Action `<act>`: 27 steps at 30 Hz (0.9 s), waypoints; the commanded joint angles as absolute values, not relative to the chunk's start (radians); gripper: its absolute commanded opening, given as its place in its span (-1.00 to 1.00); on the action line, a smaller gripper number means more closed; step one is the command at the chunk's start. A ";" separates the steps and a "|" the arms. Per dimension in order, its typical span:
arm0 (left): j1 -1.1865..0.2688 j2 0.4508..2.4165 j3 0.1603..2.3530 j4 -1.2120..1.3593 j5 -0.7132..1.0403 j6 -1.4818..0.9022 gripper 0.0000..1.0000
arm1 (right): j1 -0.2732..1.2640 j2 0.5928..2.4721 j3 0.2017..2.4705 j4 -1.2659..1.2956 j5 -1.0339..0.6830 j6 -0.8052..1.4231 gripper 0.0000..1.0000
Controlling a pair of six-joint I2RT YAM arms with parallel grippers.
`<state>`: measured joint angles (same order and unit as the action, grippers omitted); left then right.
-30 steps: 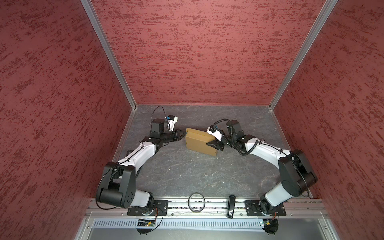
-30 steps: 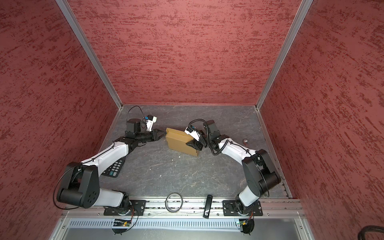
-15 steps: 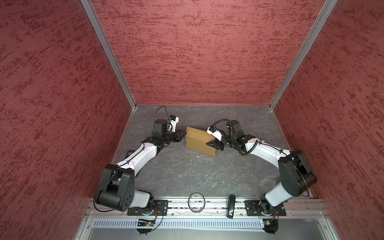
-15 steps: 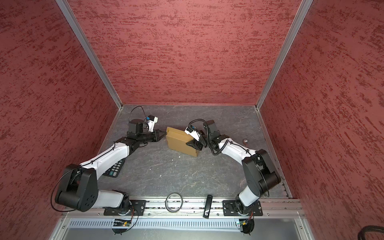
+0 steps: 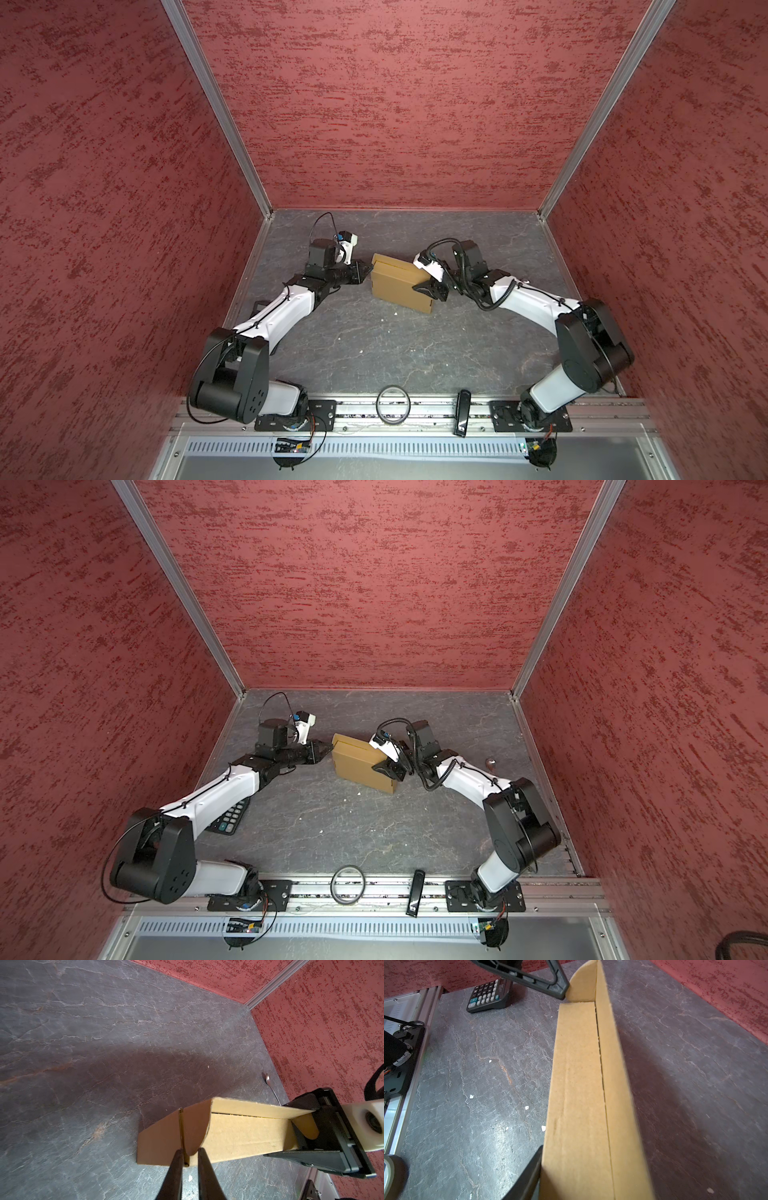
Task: Fold the paper box
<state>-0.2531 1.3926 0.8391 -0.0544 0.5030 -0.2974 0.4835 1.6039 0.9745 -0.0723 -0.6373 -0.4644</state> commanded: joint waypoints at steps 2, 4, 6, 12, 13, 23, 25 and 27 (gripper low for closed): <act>-0.263 1.399 0.877 -0.067 0.495 -0.271 -0.64 | 0.497 1.620 1.003 -0.086 -0.629 -0.480 -0.98; -0.267 1.406 0.884 -0.069 0.497 -0.267 -0.64 | 0.497 1.619 1.004 -0.087 -0.628 -0.480 -0.98; -0.268 1.411 0.888 -0.069 0.498 -0.265 -0.63 | 0.497 1.621 1.003 -0.087 -0.628 -0.480 -0.98; -0.271 1.421 0.906 -0.075 0.497 -0.255 -0.63 | 0.497 1.619 1.000 -0.087 -0.626 -0.479 -0.98; -0.271 1.426 0.908 -0.079 0.498 -0.252 -0.63 | 0.497 1.620 1.001 -0.087 -0.624 -0.480 -0.98; -0.278 1.456 0.933 -0.079 0.485 -0.239 -0.73 | 0.497 1.625 1.004 -0.089 -0.624 -0.479 -0.99; -0.284 1.462 0.940 -0.081 0.479 -0.238 -0.76 | 0.498 1.625 1.004 -0.090 -0.622 -0.479 -0.99; -0.289 1.466 0.945 -0.081 0.475 -0.236 -0.80 | 0.498 1.626 1.005 -0.091 -0.621 -0.479 -0.99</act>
<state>-0.2749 1.4521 0.9218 -0.0750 0.4870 -0.2527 0.4835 1.6138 0.9752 -0.0723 -0.6346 -0.4641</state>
